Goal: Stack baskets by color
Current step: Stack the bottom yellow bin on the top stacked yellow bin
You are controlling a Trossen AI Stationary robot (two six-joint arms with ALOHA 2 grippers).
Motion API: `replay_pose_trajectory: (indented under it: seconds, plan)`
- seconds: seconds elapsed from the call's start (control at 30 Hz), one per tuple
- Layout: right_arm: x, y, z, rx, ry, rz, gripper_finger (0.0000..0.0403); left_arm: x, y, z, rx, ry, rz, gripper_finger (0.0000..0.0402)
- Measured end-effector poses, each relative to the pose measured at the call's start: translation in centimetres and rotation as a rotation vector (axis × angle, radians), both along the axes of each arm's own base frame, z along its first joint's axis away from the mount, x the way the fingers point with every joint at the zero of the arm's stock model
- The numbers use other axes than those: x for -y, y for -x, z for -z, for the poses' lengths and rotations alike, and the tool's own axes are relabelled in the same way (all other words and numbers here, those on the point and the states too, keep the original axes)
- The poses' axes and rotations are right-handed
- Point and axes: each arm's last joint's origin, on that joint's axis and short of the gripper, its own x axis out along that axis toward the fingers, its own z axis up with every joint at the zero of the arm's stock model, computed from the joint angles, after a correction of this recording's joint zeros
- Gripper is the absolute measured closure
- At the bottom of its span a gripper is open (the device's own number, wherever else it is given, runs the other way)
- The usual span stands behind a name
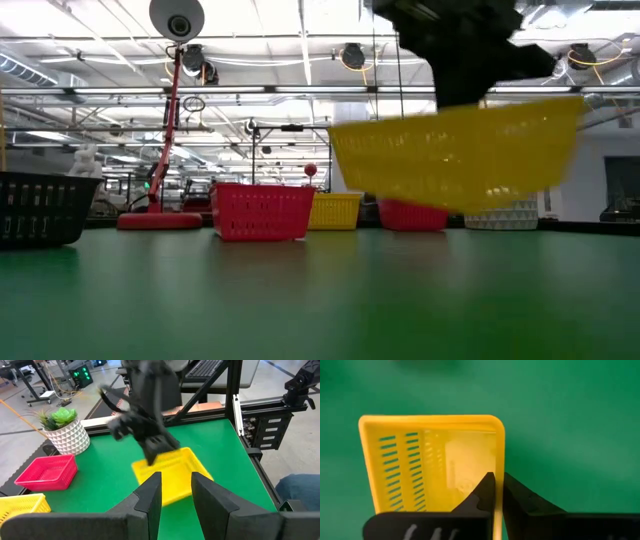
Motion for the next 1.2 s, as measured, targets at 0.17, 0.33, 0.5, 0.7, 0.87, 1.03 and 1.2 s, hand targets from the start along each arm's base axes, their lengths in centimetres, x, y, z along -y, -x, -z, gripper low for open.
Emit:
replay_pose_trajectory:
  seconds: [0.17, 0.33, 0.5, 0.7, 0.87, 1.03, 1.2]
  plan:
    - [2.5, 0.4, -2.5, 0.098, 0.035, 0.017, 0.0393, 0.0, 0.0, 0.0, -0.001, 0.0, 0.0, 0.0293]
    - [4.9, 0.6, -4.5, 0.21, 0.135, 0.009, 0.0398, 0.0, 0.0, 0.0, -0.001, 0.001, 0.0, 0.0293]
    - [6.8, -0.2, -5.7, 0.319, 0.228, -0.017, 0.0399, 0.0, 0.0, 0.0, 0.0, 0.012, -0.004, 0.0293]
    - [9.1, -1.1, -6.5, 0.398, 0.299, -0.026, 0.04, 0.0, 0.0, 0.0, 0.003, 0.018, -0.005, 0.0293]
    - [10.7, -1.8, -7.1, 0.47, 0.344, -0.037, 0.04, 0.0, 0.0, 0.0, 0.004, 0.019, -0.006, 0.0293]
    - [12.6, -2.0, -7.5, 0.508, 0.354, -0.002, 0.04, 0.0, 0.0, 0.0, 0.004, 0.02, -0.006, 0.0293]
    - [14.9, -1.9, -7.7, 0.52, 0.39, 0.04, 0.04, -0.1, -0.1, 0.0, 0.004, 0.02, -0.01, 0.0293]
